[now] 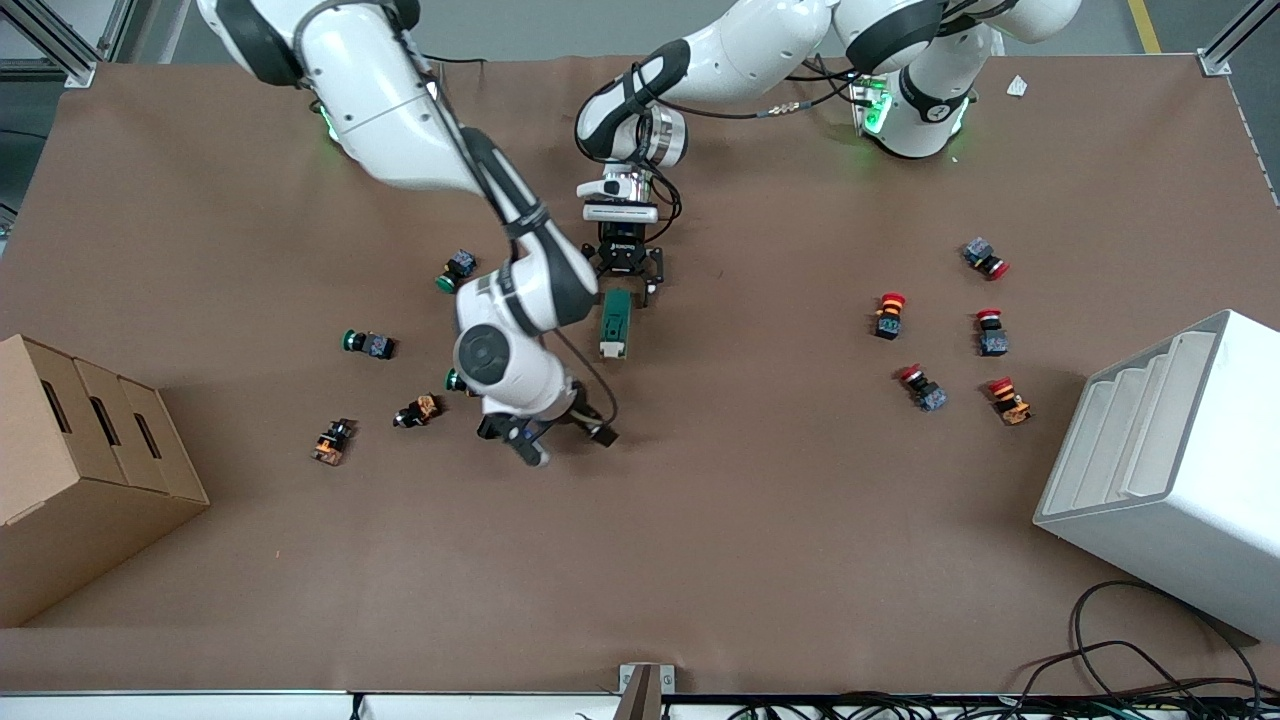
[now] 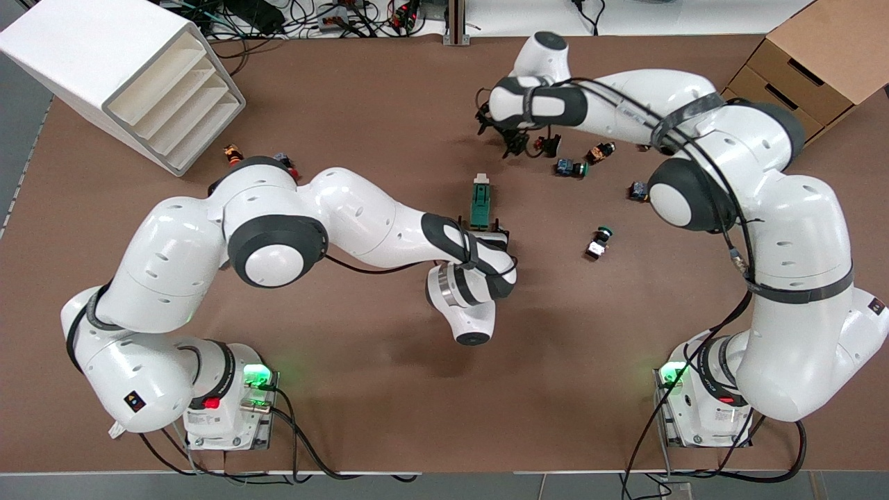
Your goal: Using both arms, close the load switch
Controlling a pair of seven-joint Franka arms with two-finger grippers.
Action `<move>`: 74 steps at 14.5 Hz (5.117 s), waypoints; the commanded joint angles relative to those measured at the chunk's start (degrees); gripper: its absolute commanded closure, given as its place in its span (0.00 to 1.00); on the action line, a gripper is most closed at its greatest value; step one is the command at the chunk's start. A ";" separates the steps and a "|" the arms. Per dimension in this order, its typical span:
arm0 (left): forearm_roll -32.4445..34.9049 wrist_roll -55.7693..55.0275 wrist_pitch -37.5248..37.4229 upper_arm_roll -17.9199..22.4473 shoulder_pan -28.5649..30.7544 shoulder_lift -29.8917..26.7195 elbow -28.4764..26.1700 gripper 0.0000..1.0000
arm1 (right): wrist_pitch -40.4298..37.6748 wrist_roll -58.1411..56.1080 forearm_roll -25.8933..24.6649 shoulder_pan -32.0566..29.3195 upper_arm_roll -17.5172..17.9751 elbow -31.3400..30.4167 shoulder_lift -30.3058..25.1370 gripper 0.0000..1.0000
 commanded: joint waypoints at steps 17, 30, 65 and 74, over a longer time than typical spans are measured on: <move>-40.04 44.28 1.31 -15.55 18.68 -9.33 19.00 0.00 | -37.62 -55.06 -15.48 -6.38 -23.26 -1.80 -24.51 0.00; -70.44 88.27 0.34 -14.34 39.43 -19.88 32.55 0.00 | -38.35 -56.38 -24.72 -34.49 3.00 -13.39 -43.50 0.00; -115.48 145.41 -12.93 23.03 45.50 -61.63 8.99 0.00 | -50.46 -55.94 -23.75 -35.92 3.90 -1.80 -42.01 0.00; -116.10 144.80 -13.54 23.29 45.42 -58.82 13.04 0.00 | -53.19 -55.85 -23.05 -35.83 3.90 -2.77 -46.23 0.00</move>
